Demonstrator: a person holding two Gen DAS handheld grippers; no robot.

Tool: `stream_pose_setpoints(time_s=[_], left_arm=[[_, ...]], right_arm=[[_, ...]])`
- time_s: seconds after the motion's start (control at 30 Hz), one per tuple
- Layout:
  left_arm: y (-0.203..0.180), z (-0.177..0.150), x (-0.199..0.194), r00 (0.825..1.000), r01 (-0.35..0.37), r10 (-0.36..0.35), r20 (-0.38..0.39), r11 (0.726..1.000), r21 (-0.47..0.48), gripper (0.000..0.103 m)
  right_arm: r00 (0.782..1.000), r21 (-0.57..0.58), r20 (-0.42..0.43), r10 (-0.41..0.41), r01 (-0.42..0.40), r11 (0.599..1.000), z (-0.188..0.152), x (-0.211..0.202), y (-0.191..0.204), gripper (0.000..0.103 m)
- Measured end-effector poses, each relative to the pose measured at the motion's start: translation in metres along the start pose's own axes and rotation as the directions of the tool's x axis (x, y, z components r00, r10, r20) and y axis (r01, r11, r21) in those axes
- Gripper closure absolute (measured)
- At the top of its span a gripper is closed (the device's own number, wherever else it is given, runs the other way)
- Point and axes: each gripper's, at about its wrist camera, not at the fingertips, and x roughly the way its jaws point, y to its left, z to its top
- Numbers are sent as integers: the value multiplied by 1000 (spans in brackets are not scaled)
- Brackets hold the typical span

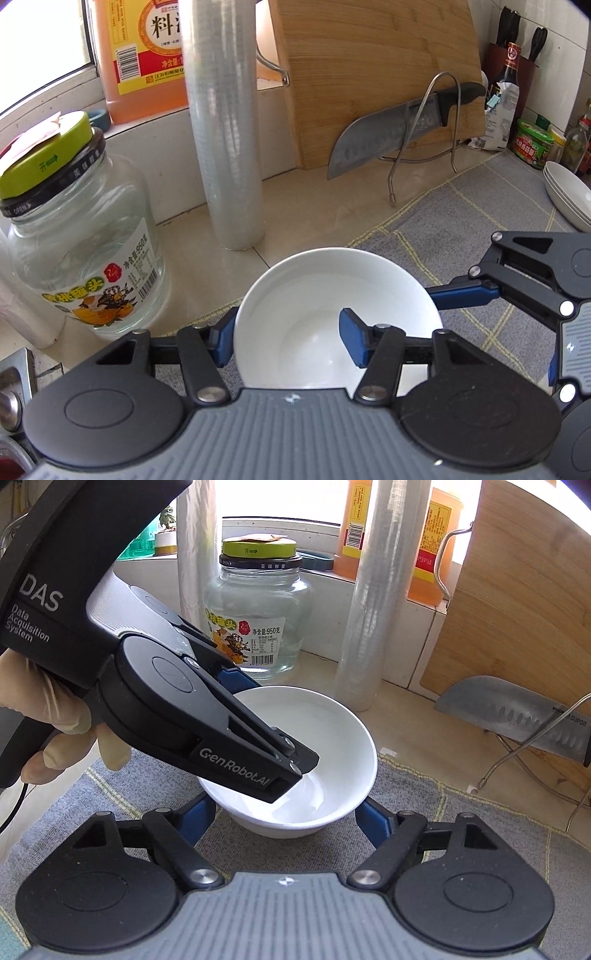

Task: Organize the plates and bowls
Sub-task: 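Close the left gripper on the white bowl's rim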

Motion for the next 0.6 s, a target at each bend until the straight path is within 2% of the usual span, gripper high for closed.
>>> stream_pose_setpoints(time_s=[0.3, 0.6], left_arm=[[-5, 1, -6, 1000, 1, -1, -3, 1000, 7, 46], [-22, 4, -28, 1000, 16, -16, 13, 1000, 27, 46]], right_arm=[[1000, -4, -10, 9, -9, 1000, 1, -7, 1, 17], [1000, -9, -13, 13, -13, 1000, -1, -34, -1, 17]])
